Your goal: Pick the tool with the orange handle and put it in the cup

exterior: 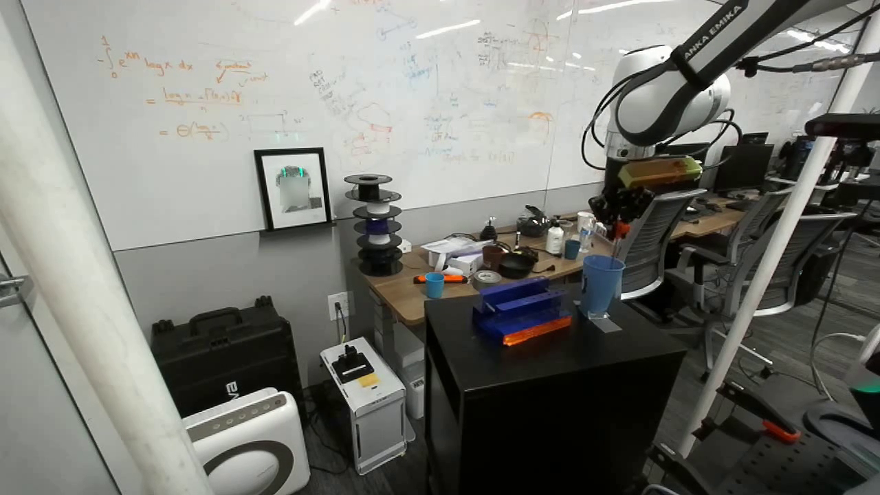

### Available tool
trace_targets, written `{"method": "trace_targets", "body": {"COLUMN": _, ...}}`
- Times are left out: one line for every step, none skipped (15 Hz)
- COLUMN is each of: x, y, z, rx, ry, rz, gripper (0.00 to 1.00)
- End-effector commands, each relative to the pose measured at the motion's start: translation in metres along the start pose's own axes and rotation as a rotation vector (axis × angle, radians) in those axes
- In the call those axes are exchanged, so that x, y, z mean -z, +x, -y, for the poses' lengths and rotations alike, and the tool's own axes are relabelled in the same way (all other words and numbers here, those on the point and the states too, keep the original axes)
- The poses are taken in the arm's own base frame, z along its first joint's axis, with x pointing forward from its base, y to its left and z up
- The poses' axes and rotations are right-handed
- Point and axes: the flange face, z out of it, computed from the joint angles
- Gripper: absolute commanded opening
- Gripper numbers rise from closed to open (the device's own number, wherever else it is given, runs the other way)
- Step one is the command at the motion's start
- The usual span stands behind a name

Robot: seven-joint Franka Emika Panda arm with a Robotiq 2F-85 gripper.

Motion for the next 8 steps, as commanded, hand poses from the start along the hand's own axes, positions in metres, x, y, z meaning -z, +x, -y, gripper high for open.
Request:
{"method": "trace_targets", "body": {"x": 0.015, "y": -0.002, "z": 0.005, "rx": 0.019, "ry": 0.026, "rz": -0.019, "gripper": 0.57}}
{"method": "trace_targets", "body": {"x": 0.029, "y": -0.007, "z": 0.004, "rx": 0.031, "ry": 0.031, "rz": -0.033, "gripper": 0.65}}
{"method": "trace_targets", "body": {"x": 0.041, "y": -0.011, "z": 0.004, "rx": 0.041, "ry": 0.039, "rz": -0.047, "gripper": 0.73}}
{"method": "trace_targets", "body": {"x": 0.056, "y": -0.019, "z": 0.005, "rx": 0.064, "ry": 0.063, "rz": -0.057, "gripper": 0.8}}
{"method": "trace_targets", "body": {"x": 0.069, "y": -0.026, "z": 0.007, "rx": 0.086, "ry": 0.083, "rz": -0.059, "gripper": 0.89}}
{"method": "trace_targets", "body": {"x": 0.081, "y": -0.036, "z": 0.009, "rx": 0.118, "ry": 0.122, "rz": -0.044, "gripper": 0.95}}
{"method": "trace_targets", "body": {"x": 0.091, "y": -0.045, "z": 0.012, "rx": 0.137, "ry": 0.176, "rz": -0.022, "gripper": 1.0}}
{"method": "trace_targets", "body": {"x": 0.064, "y": -0.019, "z": 0.011, "rx": 0.086, "ry": 0.106, "rz": -0.022, "gripper": 0.85}}
